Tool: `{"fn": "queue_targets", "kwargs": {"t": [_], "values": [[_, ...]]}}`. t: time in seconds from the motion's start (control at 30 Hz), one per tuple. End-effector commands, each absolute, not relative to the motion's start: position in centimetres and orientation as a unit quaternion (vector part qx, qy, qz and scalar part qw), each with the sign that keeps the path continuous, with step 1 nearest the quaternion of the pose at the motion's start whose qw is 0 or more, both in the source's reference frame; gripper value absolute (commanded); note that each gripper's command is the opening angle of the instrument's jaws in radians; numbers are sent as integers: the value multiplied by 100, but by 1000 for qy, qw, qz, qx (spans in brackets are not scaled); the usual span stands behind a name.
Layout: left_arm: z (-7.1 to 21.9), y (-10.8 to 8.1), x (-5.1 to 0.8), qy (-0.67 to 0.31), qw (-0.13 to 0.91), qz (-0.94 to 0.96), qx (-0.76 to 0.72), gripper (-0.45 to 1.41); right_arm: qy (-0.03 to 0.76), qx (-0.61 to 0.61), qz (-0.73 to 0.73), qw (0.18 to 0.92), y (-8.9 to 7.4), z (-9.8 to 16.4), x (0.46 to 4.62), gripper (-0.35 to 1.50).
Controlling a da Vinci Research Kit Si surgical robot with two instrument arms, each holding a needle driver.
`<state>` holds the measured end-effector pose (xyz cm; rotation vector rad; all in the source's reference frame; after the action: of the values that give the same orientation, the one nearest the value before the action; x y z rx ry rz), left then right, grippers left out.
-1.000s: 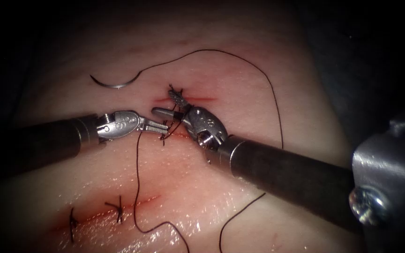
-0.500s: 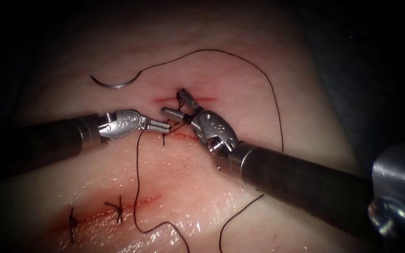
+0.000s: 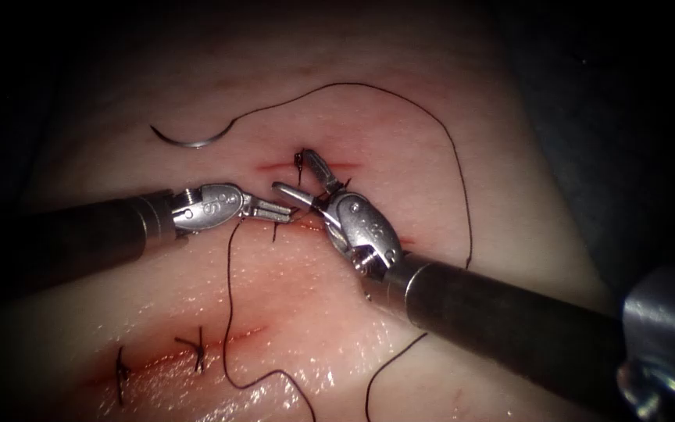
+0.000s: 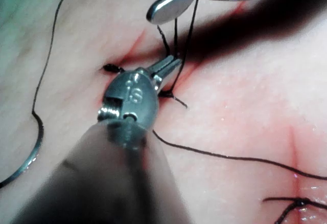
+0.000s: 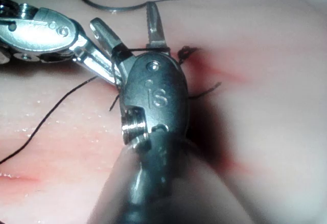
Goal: Wound Closure
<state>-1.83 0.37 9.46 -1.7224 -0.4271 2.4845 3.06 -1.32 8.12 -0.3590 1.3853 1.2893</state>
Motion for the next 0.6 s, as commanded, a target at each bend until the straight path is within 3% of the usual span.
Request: {"fn": "queue_targets", "kwargs": {"t": [0.03, 0.1, 0.4, 0.6], "values": [[951, 39, -188, -140, 42, 814, -563, -45, 580, -141, 566, 569, -132, 820, 314, 143], [950, 38, -189, -141, 41, 814, -562, -45, 574, -113, 591, 556, -138, 826, 314, 135], [934, 40, -180, -148, 41, 820, -551, -45, 549, 30, 723, 419, -168, 872, 304, 128], [925, 41, -180, -152, 42, 820, -551, -45, 538, 70, 753, 371, -192, 879, 308, 122]]}}
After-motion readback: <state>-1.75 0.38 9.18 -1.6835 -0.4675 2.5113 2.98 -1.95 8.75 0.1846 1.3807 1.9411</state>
